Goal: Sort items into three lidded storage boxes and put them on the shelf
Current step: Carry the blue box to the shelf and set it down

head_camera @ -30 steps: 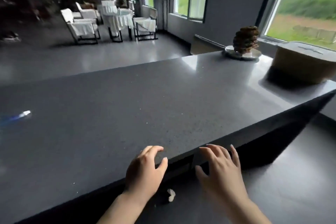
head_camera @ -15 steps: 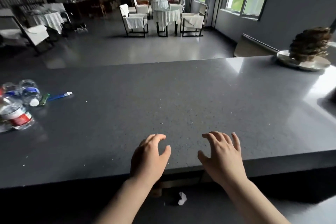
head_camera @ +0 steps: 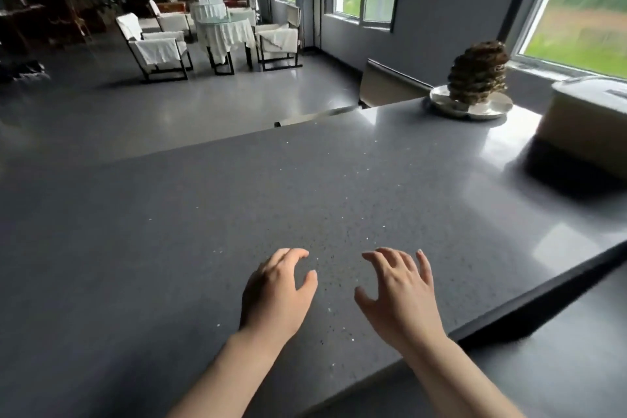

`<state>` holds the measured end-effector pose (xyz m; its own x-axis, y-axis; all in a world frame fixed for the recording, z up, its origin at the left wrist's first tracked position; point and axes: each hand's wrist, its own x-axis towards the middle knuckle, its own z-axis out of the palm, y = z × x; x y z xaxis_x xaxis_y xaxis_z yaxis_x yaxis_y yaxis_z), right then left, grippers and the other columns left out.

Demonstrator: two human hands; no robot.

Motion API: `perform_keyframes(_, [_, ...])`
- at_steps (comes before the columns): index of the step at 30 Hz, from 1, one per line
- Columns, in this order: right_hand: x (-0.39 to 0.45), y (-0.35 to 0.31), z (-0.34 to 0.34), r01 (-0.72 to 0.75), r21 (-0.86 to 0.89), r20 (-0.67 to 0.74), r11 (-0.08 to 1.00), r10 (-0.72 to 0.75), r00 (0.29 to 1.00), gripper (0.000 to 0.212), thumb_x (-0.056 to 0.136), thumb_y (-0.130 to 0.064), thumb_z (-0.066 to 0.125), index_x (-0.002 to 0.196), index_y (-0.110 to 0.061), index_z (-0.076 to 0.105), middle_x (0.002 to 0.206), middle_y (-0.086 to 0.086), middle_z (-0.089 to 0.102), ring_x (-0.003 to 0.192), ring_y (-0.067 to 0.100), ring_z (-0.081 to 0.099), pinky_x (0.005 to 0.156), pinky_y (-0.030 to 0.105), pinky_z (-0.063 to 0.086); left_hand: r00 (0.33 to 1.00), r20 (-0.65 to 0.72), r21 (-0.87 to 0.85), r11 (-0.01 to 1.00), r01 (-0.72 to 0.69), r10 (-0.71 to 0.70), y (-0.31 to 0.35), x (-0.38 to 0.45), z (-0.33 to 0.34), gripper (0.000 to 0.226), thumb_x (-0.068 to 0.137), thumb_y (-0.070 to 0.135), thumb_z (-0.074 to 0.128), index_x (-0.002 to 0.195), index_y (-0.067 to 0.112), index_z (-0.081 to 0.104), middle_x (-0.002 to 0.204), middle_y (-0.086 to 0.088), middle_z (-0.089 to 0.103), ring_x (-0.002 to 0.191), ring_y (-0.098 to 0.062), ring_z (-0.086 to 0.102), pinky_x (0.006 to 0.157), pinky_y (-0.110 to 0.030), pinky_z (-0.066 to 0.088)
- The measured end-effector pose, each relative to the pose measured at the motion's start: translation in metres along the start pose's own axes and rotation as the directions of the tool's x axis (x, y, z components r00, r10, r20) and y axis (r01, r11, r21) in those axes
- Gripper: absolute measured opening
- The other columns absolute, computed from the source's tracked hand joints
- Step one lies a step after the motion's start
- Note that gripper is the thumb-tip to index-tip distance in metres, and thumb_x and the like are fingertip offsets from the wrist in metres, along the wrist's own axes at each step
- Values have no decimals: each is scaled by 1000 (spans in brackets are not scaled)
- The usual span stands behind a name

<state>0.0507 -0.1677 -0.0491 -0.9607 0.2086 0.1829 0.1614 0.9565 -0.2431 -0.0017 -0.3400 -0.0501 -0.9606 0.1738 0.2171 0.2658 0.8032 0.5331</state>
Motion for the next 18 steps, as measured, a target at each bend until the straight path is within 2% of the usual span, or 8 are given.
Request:
perform_keyframes(8, [13, 140, -34, -275, -7, -106, 961, 273, 956, 55, 85, -51, 49, 136, -34, 39, 140, -13, 41, 136, 10, 29, 119, 38, -4, 958, 124, -93, 964, -249, 259, 125, 54, 95, 32, 88, 36, 56, 119, 28, 59, 121, 13, 59, 111, -11, 53, 88, -27, 44])
perform_keyframes(18, [17, 345, -96, -422, -88, -186, 902, 401, 897, 56, 82, -47, 47, 137, -35, 39, 138, -14, 40, 135, 8, 29, 118, 36, -3, 924, 157, -242, 921, -306, 348, 304, 87, 225, 31, 87, 35, 59, 117, 29, 61, 119, 14, 59, 110, -10, 53, 86, -27, 44])
